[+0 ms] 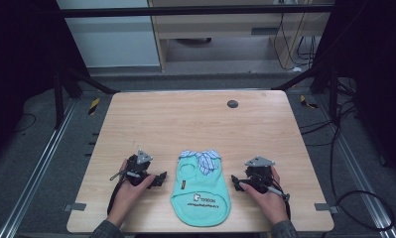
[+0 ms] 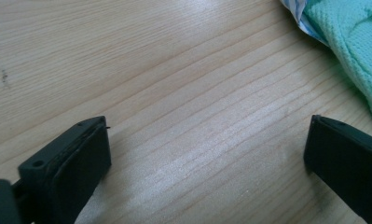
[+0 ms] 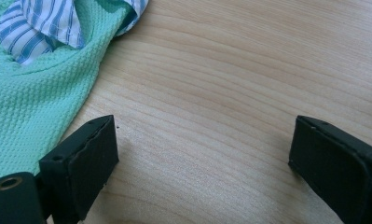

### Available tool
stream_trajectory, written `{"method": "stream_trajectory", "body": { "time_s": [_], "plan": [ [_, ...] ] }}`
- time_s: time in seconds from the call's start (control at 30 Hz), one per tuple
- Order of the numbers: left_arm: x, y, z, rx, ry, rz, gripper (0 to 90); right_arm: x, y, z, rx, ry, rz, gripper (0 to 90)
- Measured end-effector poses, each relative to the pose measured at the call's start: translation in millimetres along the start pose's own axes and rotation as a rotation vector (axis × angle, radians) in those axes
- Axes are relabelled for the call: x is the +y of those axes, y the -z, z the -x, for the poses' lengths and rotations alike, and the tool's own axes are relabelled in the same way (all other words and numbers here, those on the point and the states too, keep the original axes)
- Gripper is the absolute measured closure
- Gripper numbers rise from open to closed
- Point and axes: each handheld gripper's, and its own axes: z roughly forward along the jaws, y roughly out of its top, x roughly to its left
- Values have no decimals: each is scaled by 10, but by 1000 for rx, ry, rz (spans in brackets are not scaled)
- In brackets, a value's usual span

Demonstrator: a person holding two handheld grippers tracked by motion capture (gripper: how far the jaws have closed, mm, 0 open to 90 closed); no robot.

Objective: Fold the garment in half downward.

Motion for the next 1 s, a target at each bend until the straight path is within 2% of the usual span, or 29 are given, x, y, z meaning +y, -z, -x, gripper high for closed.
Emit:
{"method": "stream_trajectory", "body": {
  "time_s": [0.33,0.4,0.47,0.53,0.57,0.6,0.63,0.67,0.7,0.73,0.77,0.8,0.9,1.0],
  "plan": [
    [-1,5,22,7,-4,4,2,2,-4,-2,2,1,-2,71],
    [-6,14,45,-6,-7,7,25,-5,2,-14,-8,-3,0,77],
    [18,54,99,-31,-39,-22,54,-3,21,-40,-6,-9,-12,85],
    [37,68,112,-45,-52,-20,63,27,46,-64,16,24,-47,121],
    [67,80,107,-58,-61,-16,63,27,46,-64,16,24,-47,121],
    [170,78,50,-91,-62,-21,89,97,54,-72,46,49,-67,124],
    [170,78,50,-91,-62,-21,79,97,54,-72,46,49,-67,124],
    [238,63,18,-91,-71,-26,86,220,26,-59,49,77,-76,141],
    [316,42,-13,-76,-92,-35,86,220,26,-59,49,77,-76,141],
    [481,8,-63,-89,-92,-34,101,384,-19,-44,41,128,-97,161],
    [481,8,-63,-89,-92,-34,105,384,-19,-44,41,128,-97,161],
    [615,-30,-87,-115,-77,-23,111,537,-83,-46,17,174,-124,193],
    [709,-73,-88,-133,-61,-9,128,655,-150,-56,9,188,-156,208],
    [903,-127,-75,-159,-29,-6,188,865,-238,-64,22,188,-178,282]
  ]
}}
